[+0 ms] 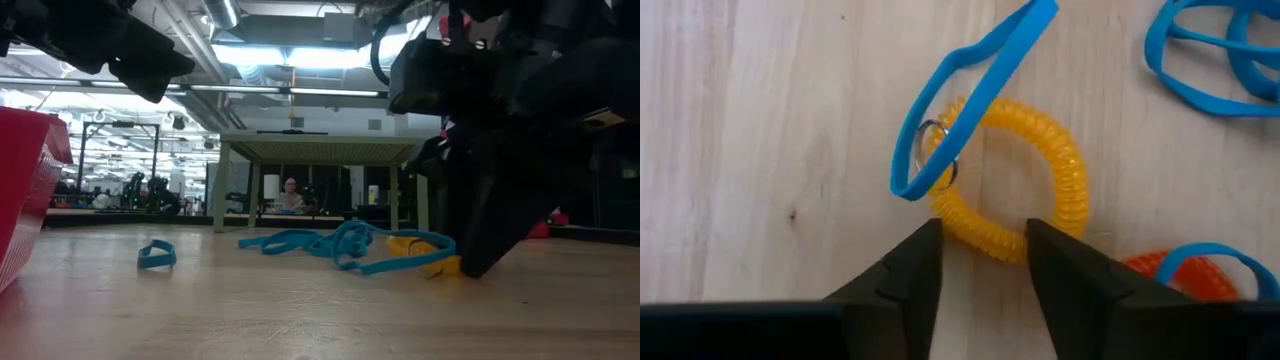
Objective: Pick & Place Office Desk Supplies
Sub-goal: Put the yellow spring keychain into the orange bin
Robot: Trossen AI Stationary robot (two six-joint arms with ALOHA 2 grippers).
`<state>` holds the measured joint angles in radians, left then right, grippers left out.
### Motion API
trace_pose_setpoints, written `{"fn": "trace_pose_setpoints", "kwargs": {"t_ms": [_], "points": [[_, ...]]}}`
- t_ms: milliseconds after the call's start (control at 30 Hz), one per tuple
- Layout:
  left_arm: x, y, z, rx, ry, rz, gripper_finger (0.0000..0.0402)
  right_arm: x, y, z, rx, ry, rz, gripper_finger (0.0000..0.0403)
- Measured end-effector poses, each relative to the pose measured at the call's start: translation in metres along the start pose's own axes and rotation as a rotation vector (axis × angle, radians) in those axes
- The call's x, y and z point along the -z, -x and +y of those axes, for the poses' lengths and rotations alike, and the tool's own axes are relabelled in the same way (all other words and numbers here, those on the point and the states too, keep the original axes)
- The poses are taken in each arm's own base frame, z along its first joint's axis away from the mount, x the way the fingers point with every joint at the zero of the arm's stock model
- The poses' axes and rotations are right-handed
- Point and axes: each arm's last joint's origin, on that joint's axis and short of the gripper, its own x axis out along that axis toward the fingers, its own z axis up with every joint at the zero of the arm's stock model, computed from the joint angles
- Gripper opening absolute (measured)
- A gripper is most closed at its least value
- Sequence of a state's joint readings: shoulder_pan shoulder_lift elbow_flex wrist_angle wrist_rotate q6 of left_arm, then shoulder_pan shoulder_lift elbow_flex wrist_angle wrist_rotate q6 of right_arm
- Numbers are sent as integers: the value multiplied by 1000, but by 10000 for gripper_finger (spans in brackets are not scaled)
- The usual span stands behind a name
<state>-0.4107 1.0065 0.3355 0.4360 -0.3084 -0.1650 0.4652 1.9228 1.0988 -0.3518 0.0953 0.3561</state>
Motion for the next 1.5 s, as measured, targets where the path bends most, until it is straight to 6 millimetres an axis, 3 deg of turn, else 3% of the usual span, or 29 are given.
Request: {"fn": "trace_pose_setpoints", "kwargs": {"t_ms": [267,600,833,1000,1100,1200,1333,1500], "points": [[0,0,0,1,7,1,136,1,0,-1,16,-4,10,14],[1,0,0,-1,5,6,136,9,16,4,-76,-49,113,7],[2,0,0,-3,1,18,136,-3,64,23,15,-50,66,7],[2,0,0,7,0,20,136,-8,121,43,150,-70,-35,6],[2,0,0,10,0,21,136,3,152,53,245,-124,-62,6],[2,0,0,10,0,21,136,27,173,63,315,-199,-55,6],[2,0,0,11,-1,16,136,64,172,76,342,-303,-6,7],[2,-4,-1,13,4,5,136,113,151,85,358,-428,118,7]]}}
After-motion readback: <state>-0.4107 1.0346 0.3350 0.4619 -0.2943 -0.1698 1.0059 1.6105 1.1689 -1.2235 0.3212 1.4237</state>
